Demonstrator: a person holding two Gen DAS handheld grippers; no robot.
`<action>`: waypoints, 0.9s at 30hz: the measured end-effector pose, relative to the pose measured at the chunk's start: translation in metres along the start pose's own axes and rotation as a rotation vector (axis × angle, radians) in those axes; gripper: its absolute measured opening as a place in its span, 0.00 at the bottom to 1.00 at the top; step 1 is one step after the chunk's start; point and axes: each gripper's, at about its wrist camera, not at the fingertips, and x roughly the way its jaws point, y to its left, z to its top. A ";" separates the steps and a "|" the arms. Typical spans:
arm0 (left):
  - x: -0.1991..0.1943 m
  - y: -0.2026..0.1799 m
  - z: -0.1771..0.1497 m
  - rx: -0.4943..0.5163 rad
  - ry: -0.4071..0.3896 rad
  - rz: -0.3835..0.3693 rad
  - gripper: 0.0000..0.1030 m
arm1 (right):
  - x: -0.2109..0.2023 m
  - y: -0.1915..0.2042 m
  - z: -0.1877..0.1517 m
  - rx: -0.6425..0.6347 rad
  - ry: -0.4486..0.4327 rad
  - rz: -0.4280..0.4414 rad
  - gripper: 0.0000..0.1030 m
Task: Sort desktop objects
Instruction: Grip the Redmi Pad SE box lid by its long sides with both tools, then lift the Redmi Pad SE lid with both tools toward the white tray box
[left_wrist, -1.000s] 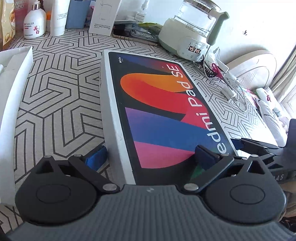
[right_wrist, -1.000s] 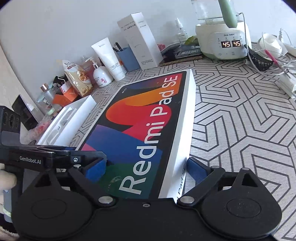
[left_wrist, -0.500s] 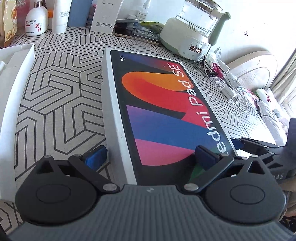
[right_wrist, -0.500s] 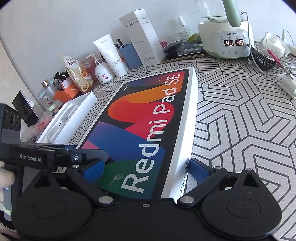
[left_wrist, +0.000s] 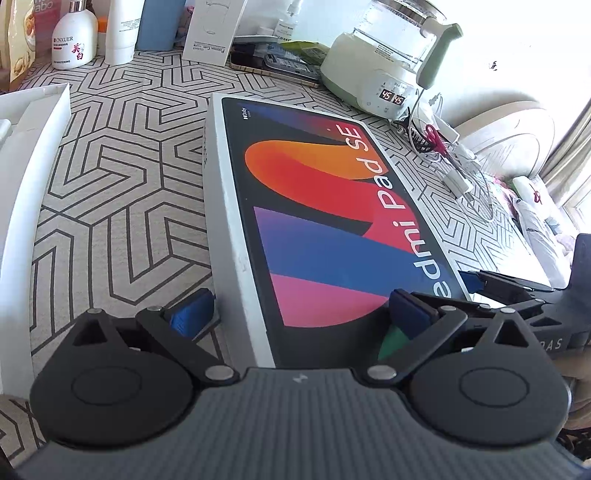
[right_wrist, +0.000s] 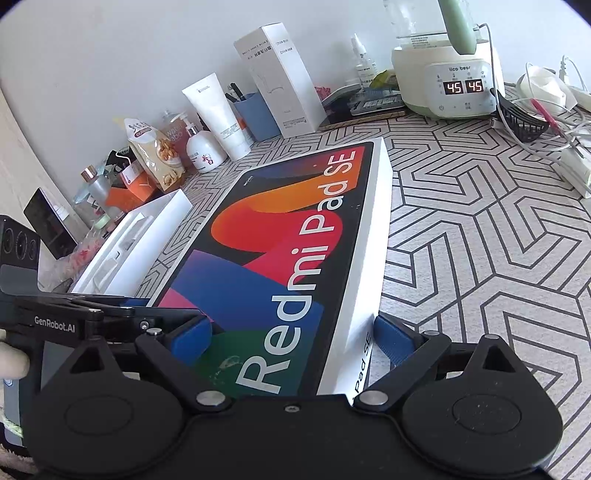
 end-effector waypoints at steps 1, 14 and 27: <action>0.000 0.001 0.001 0.003 0.006 -0.004 1.00 | 0.000 0.000 0.000 0.001 -0.001 -0.002 0.96; -0.003 0.002 0.000 0.046 0.041 -0.050 0.96 | 0.002 0.005 0.000 0.014 -0.013 -0.024 0.97; -0.014 -0.005 -0.005 0.061 -0.009 -0.022 0.96 | -0.005 0.012 -0.005 0.039 -0.061 -0.020 0.94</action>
